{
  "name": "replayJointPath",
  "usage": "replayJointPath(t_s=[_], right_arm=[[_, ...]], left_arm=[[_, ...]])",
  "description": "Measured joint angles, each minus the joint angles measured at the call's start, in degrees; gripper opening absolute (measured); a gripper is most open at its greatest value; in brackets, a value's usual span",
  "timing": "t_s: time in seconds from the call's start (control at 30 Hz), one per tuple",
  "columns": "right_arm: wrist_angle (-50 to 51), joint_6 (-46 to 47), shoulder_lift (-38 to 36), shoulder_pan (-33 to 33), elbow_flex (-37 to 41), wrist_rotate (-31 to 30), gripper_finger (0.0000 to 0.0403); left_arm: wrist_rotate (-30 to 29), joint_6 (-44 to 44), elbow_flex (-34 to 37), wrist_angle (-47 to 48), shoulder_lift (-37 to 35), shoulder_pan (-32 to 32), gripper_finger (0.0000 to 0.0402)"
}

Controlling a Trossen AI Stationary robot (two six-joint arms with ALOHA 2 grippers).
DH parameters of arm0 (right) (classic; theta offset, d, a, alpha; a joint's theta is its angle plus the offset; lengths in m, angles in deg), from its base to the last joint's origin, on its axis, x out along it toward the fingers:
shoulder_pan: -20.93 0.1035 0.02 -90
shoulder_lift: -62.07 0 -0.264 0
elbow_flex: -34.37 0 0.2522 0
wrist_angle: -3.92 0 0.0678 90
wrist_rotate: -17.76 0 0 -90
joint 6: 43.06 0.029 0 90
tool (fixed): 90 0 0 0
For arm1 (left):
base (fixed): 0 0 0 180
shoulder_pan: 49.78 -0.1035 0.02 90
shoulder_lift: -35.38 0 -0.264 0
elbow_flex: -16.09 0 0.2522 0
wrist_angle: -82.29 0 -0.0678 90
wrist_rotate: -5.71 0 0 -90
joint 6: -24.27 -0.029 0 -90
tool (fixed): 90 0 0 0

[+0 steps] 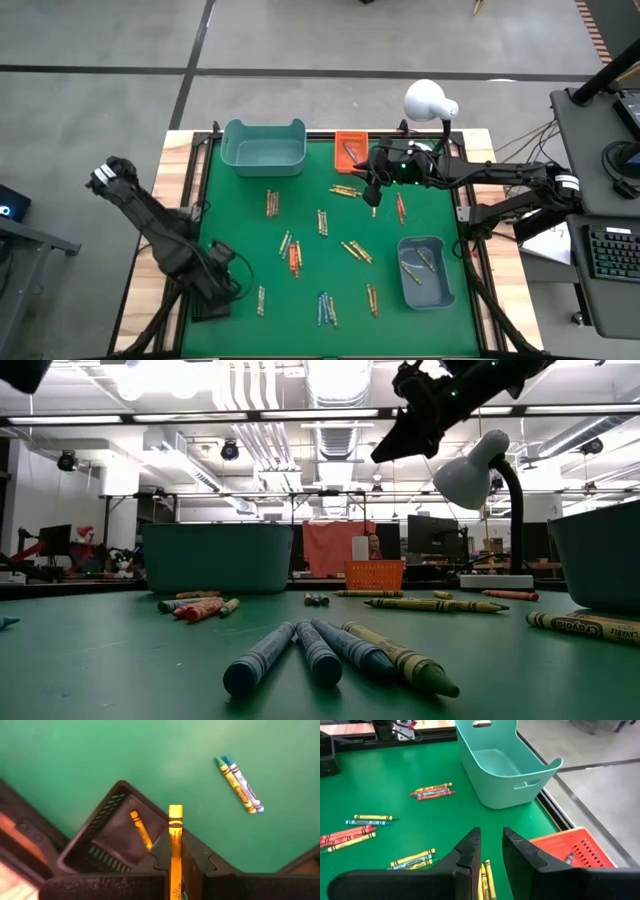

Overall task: Sort crayons
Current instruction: Put the yellow crayon into the black bin, then put the green crayon into the blue bin

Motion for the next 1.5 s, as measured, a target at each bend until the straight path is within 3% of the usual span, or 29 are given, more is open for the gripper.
replayJointPath(t_s=[0.33,0.87,1.0,1.2,1.37,1.5], right_arm=[[0.2,0.3,0.0,0.0,0.0,0.0,0.0068],[0.2,1.0,0.0,0.0,0.0,0.0,0.0068],[0.1,3.0,0.0,0.0,0.0,0.0,0.0068],[-0.1,6.6,0.0,0.0,0.0,0.3,0.0068],[0.0,10.7,0.0,0.0,0.0,5.9,0.0068],[0.0,14.6,0.0,0.4,-0.2,10.8,0.0068]], left_arm=[[7.5,-2.0,2.3,-1.2,7.3,0.4,0.0019],[7.3,-0.2,2.3,0.1,5.5,-0.5,0.0066],[0.7,-3.5,1.3,0.2,1.7,-2.8,0.0068],[-17.9,-17.7,0.7,-0.1,-6.1,-7.5,0.0053],[-29.7,-34.1,0.8,-3.5,-12.8,-14.5,0.0037],[-32.4,-52.5,1.9,-11.4,-16.8,-20.6,0.0036]])
